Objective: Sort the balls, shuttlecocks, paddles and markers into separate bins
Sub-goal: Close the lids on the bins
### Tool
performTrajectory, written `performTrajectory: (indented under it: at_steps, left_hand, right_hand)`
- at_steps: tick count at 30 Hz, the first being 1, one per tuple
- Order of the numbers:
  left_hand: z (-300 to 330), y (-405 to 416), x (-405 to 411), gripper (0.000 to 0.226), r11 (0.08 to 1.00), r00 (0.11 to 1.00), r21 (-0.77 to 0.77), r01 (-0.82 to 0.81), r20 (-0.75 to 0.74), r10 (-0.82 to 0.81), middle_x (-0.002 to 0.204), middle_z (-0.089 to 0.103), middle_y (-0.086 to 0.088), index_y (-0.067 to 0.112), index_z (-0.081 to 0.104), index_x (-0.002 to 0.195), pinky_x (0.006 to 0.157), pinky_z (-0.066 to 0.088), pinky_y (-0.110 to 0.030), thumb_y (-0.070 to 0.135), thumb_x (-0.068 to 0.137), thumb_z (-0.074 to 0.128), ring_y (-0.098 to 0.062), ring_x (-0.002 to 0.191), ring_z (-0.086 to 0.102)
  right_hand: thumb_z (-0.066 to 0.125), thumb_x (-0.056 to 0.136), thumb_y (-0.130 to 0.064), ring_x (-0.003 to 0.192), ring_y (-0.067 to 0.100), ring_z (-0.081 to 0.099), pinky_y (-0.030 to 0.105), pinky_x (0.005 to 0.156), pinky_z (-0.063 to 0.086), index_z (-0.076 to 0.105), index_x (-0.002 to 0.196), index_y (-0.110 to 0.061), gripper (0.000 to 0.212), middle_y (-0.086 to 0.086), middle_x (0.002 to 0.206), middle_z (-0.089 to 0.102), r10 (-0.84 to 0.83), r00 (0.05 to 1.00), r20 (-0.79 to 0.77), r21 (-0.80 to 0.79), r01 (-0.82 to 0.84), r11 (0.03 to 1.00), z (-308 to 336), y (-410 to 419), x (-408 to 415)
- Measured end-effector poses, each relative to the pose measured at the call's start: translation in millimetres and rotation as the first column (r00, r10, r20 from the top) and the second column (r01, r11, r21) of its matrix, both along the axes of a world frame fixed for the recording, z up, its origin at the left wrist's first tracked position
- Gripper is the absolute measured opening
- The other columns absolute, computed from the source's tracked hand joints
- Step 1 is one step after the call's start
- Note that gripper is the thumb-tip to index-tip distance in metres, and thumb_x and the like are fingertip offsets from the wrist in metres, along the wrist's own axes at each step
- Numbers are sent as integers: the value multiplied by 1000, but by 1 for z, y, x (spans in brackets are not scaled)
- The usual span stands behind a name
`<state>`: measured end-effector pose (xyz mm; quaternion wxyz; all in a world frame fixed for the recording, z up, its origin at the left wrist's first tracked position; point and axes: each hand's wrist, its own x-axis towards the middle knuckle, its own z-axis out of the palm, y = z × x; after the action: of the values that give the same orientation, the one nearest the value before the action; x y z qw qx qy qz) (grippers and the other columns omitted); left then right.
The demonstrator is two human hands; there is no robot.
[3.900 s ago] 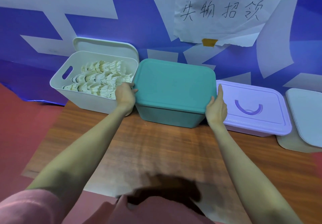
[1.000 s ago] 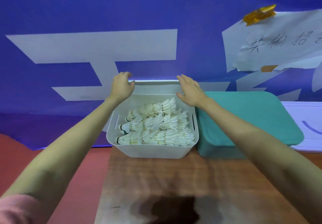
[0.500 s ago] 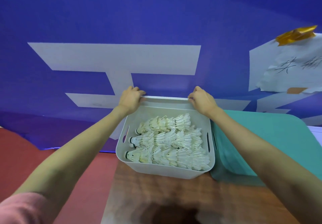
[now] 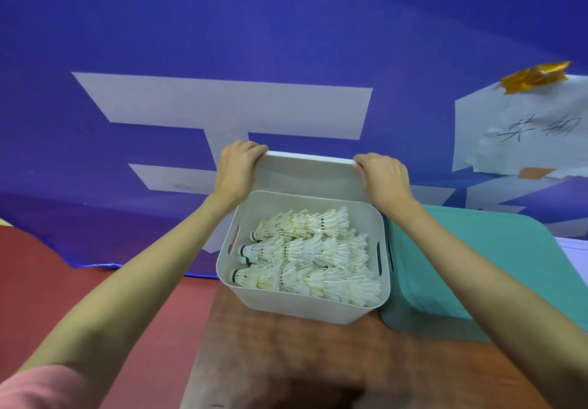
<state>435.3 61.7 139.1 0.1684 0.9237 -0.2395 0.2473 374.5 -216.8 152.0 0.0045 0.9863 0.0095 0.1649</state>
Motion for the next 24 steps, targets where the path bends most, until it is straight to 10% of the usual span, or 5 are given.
performTrajectory:
  at_steps: [10, 24]
  left_hand:
    - [4, 14, -95, 19, 990, 976, -136, 44, 216, -14, 99, 65, -5, 8, 64, 106, 81, 36, -33, 12, 98, 48, -25, 91, 54]
    - [-105, 51, -191, 16, 959, 981, 211, 190, -10, -192, 107, 60, -14, -1, 59, 102, 77, 44, -41, 2, 87, 53, -34, 92, 56]
  right_hand:
    - [57, 92, -18, 64, 28, 60, 32, 51, 47, 66, 93, -7, 14, 6, 82, 68, 187, 856, 481, 90, -261, 961, 4, -1, -99]
    - [52, 71, -19, 72, 27, 52, 34, 63, 41, 60, 91, -6, 26, 7, 83, 52, 458, 886, -77, 33, -457, 889, -89, 7, -178]
